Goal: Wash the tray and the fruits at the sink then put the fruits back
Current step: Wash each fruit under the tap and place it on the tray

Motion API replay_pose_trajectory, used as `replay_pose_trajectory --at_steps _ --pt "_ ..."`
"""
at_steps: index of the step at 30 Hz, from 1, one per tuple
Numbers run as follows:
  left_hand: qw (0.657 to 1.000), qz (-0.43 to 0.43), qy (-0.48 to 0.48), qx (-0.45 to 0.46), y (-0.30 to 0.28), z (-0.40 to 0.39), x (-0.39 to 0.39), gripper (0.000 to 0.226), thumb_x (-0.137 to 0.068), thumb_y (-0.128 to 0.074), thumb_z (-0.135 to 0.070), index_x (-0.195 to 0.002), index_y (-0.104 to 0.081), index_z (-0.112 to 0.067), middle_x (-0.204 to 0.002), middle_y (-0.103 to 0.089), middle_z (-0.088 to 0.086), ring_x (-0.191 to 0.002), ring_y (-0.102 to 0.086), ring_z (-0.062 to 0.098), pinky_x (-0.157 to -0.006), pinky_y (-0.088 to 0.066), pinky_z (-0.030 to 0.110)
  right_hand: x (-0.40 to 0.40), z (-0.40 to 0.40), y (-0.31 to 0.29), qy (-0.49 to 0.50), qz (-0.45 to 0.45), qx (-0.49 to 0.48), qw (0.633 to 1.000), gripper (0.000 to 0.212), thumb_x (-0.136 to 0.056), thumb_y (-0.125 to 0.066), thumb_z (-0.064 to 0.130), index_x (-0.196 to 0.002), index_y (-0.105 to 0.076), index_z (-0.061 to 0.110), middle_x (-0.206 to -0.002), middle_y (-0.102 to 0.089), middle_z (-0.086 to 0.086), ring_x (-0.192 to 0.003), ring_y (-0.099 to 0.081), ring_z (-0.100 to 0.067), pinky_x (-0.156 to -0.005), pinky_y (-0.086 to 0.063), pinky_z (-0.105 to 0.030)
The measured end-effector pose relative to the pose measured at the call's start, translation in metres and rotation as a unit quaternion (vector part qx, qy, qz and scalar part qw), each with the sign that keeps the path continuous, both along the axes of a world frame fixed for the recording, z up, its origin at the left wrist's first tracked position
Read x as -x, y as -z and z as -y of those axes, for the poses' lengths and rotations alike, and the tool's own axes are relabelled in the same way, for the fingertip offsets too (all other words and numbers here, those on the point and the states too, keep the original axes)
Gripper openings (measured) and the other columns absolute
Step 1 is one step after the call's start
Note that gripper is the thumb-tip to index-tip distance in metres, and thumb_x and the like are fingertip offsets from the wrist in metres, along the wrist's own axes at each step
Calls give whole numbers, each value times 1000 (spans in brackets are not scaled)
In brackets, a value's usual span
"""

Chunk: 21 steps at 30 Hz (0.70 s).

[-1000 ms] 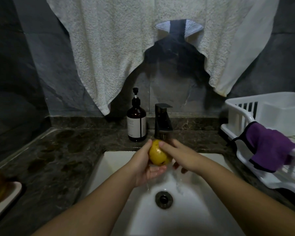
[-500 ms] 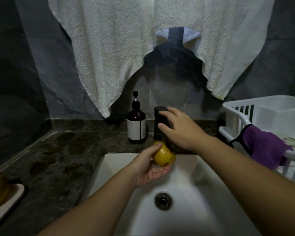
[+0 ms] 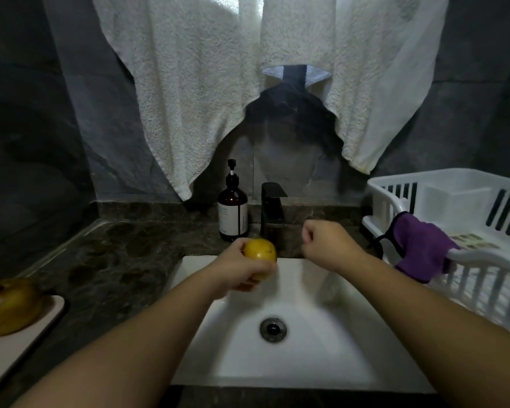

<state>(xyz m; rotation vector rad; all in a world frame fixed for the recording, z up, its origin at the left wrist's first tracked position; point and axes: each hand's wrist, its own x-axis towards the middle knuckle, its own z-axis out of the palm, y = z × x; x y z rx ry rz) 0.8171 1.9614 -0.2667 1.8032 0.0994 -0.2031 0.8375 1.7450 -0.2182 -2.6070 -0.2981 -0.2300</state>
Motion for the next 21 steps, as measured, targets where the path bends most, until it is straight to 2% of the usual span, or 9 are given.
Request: replay_pose_trajectory --at_steps 2,4,5,8,10,13,16,18,21 --pt "975 4 60 -214 4 -10 13 77 -71 -92 -42 -133 -47 -39 -115 -61 0 -89 -70 21 -59 -61 30 14 -5 20 -60 -159 150 974 27 -88 -72 15 -108 -67 32 -116 -66 -1 -99 -65 -22 -80 -56 -33" --pt "914 11 114 -390 14 -20 24 81 -67 -90 -48 -136 -49 -37 -118 -60 -4 -94 -66 18 -70 -64 35 24 -13 43 -120 -294 340 885 80 -84 -81 27 -153 -41 33 -155 -44 -2 -132 -52 -27 -99 -49 -37" --pt "907 22 114 -406 19 -25 28 81 -67 -90 -48 -136 -49 -37 -119 -59 -4 -97 -64 17 -75 -64 36 26 -16 47 -139 -292 366 873 90 -81 -83 32 -156 -34 33 -158 -38 -1 -137 -46 -27 -101 -47 -37" --pt "951 43 64 -298 18 -36 37 76 -68 -92 -46 -129 -47 -45 -116 -58 -6 -96 -65 18 -61 -56 28 24 -28 41 -117 -135 217 960 27 -85 -76 25 -107 -61 30 -111 -60 5 -101 -55 -20 -69 -44 -26" --pt "948 43 78 -306 11 -39 43 77 -65 -92 -49 -128 -48 -47 -120 -60 -5 -99 -65 18 -66 -60 31 25 -31 38 -109 -84 213 967 16 -88 -64 12 -86 -60 28 -99 -61 3 -95 -57 -22 -62 -39 -24" --pt "936 85 92 -330 3 -38 49 83 -62 -93 -52 -131 -46 -49 -125 -57 -11 -104 -60 11 -79 -59 31 28 -32 32 -151 -189 261 934 44 -86 -73 17 -126 -63 32 -129 -53 2 -112 -55 -22 -81 -45 -28" --pt "962 99 50 -249 -7 -38 52 83 -62 -92 -54 -130 -43 -52 -116 -52 -20 -98 -60 8 -62 -53 20 26 -34 25 -102 -68 160 980 18 -86 -70 17 -91 -60 31 -101 -55 6 -88 -56 -16 -64 -41 -25" --pt "945 67 75 -312 -4 -42 57 82 -62 -92 -54 -129 -46 -48 -119 -57 -13 -97 -62 11 -64 -59 27 33 -32 32 -97 -64 185 976 19 -86 -67 13 -83 -59 30 -97 -55 12 -97 -60 -22 -69 -43 -26" --pt "944 36 62 -321 13 -50 62 76 -64 -92 -49 -128 -52 -43 -121 -62 -6 -96 -64 14 -72 -62 31 45 -24 47 -145 -216 301 917 57 -82 -79 26 -134 -57 36 -137 -43 10 -132 -48 -26 -100 -47 -34"
